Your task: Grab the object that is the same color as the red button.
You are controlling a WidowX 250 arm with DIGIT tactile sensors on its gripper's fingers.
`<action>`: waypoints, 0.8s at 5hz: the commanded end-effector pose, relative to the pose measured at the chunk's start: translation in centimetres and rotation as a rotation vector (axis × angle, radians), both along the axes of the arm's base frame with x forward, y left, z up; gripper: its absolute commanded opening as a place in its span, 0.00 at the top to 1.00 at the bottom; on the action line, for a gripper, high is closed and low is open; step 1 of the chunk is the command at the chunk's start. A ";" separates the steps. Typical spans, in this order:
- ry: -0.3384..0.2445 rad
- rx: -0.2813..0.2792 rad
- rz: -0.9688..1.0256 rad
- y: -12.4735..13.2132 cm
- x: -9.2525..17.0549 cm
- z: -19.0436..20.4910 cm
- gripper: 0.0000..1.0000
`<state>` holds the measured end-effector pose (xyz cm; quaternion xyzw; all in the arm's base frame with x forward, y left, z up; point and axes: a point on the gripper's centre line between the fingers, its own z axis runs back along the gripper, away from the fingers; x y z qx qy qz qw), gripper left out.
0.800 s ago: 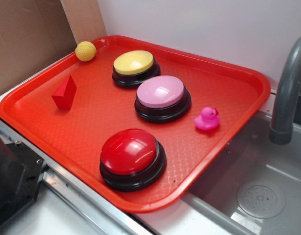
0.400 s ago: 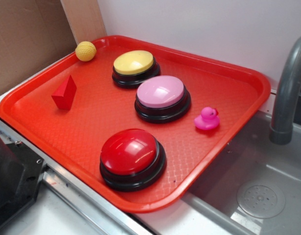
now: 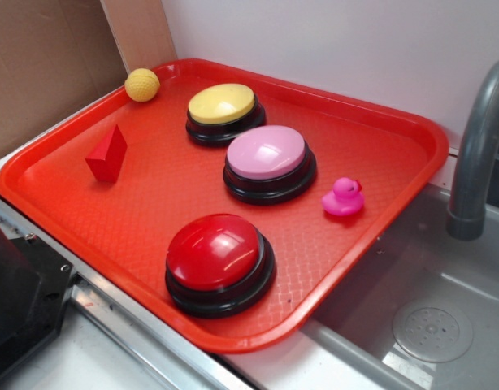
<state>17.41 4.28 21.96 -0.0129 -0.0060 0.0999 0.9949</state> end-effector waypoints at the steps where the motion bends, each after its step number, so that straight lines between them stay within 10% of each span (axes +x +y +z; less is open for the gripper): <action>1: 0.084 -0.009 0.160 5.9 -2.9 -4.9 0.00; 4: 0.157 0.076 0.340 4.5 1.3 -12.5 0.00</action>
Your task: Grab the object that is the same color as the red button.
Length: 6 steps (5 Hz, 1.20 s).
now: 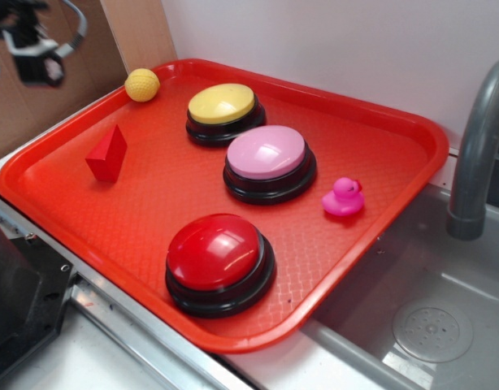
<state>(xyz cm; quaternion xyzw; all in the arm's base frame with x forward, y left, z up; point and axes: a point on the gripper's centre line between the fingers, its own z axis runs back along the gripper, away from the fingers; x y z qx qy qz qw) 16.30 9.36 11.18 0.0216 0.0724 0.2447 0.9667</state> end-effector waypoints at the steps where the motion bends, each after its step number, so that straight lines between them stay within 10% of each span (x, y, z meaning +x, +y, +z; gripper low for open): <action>1: 0.013 0.034 0.048 -1.1 3.4 -3.2 0.00; 5: -0.029 0.082 -0.104 -0.2 4.0 -7.7 0.00; 6: -0.022 0.049 -0.119 -0.5 3.9 -9.5 0.83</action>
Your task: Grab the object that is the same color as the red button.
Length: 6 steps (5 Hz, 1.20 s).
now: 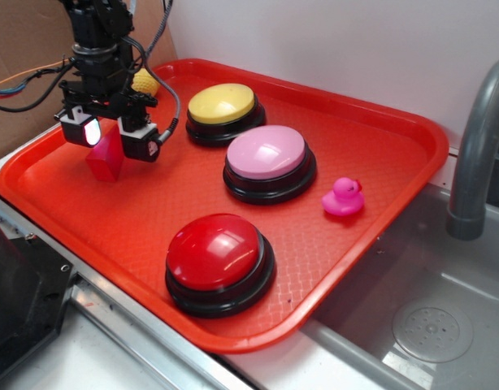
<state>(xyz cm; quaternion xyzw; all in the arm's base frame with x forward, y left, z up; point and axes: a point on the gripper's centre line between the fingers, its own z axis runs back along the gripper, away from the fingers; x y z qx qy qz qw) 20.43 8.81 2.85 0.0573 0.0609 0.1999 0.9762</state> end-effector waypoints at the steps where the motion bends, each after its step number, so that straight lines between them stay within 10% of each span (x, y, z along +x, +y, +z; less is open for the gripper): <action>1: 0.010 -0.027 -0.013 -0.1 -0.4 -1.9 1.00; 3: 0.055 -0.098 -0.214 -0.3 -0.6 -1.3 1.00; 6: -0.042 -0.084 -0.728 -4.3 -4.2 13.6 1.00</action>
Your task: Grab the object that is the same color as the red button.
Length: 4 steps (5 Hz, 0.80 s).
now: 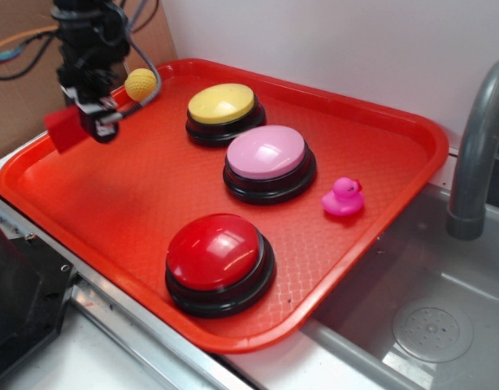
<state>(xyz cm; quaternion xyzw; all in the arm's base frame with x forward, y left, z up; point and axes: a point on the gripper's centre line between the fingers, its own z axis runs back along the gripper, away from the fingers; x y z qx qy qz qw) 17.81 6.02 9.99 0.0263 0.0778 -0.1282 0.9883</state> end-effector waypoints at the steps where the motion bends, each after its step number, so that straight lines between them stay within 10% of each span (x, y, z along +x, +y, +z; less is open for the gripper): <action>1: -0.116 -0.009 0.016 -2.8 -3.0 11.4 1.00; 4: -0.200 0.010 0.221 -2.3 -4.9 14.5 1.00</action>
